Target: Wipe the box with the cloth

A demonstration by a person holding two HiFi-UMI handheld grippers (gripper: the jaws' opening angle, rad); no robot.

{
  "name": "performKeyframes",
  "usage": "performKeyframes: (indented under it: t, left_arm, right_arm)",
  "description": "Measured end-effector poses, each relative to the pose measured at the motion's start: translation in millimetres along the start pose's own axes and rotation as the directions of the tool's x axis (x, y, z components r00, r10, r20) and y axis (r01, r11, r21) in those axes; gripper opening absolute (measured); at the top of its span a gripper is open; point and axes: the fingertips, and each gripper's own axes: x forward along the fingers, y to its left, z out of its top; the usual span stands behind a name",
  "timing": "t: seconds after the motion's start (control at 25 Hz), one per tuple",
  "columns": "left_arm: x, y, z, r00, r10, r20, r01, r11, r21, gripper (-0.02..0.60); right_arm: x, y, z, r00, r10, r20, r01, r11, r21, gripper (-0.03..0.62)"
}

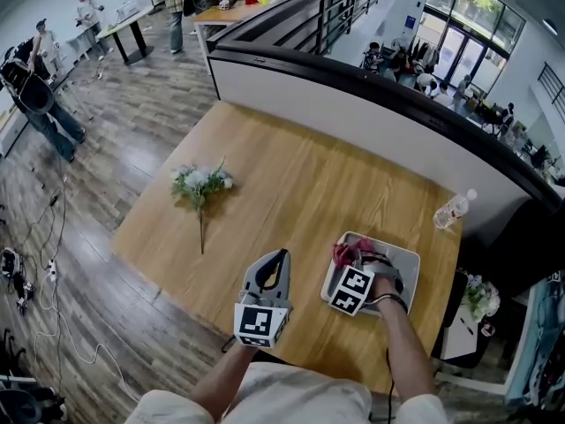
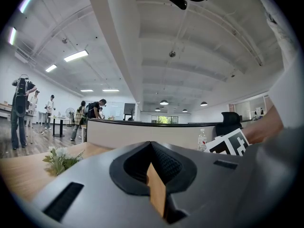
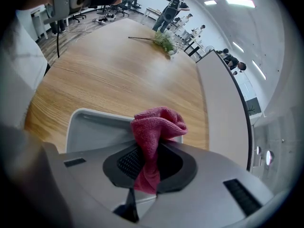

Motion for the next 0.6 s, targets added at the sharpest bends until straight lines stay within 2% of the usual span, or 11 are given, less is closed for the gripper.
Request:
performKeyframes:
  t: [0.6]
  left_arm:
    - [1, -1, 3, 1.000, -0.006, 0.001, 0.006, 1.000, 0.011, 0.012]
  right_arm:
    - [-12, 23, 8, 1.000, 0.025, 0.018, -0.025, 1.000, 0.001, 0.072]
